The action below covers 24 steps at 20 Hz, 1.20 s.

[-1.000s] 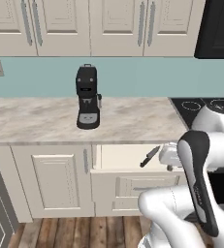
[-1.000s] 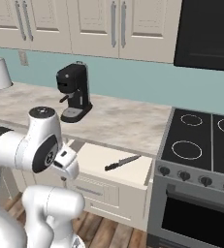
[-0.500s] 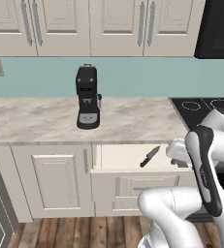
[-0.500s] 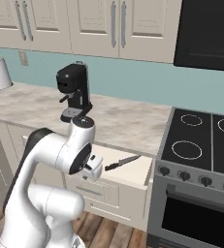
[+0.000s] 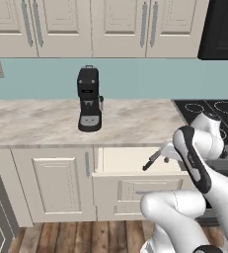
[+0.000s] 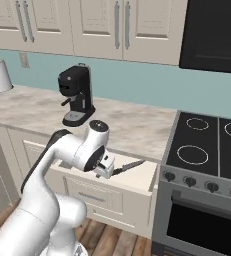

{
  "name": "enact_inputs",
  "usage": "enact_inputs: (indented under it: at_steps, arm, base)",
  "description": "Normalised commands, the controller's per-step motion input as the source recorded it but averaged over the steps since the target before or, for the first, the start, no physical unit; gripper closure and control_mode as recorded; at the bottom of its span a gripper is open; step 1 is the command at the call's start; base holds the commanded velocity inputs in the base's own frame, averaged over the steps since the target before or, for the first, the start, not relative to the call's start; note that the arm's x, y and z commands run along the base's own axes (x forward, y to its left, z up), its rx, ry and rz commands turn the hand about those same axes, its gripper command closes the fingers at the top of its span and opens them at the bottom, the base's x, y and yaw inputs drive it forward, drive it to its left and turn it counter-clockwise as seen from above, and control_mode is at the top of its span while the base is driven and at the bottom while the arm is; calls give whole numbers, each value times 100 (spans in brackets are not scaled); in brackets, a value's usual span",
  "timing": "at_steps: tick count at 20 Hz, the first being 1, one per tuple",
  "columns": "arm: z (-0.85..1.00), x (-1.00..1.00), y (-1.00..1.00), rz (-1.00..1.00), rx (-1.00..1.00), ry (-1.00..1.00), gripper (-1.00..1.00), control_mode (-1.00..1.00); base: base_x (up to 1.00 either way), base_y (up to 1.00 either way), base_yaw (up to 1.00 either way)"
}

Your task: Pick up the knife from the drawer and place it on the cutting board. Then place the meat from the plate to the cutting board.

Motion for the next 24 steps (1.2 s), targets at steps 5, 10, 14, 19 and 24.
enact_inputs:
  at_steps: [5, 10, 14, 19, 24]
  arm:
    - [-56, 54, -11, 5, 0, 0, -100, -100]
    - [-44, 48, -17, 6, 1, 0, -100, -100]
    - [-26, 46, -11, 3, 0, 0, -100, -100]
    - [-20, 36, -9, 2, 2, 0, -100, -100]
    - [-22, 27, -11, 3, 8, 1, -100, -100]
  base:
    - [0, 0, 0]
    - [0, 0, 0]
    - [0, 0, 0]
    - [0, 0, 0]
    - [0, 0, 0]
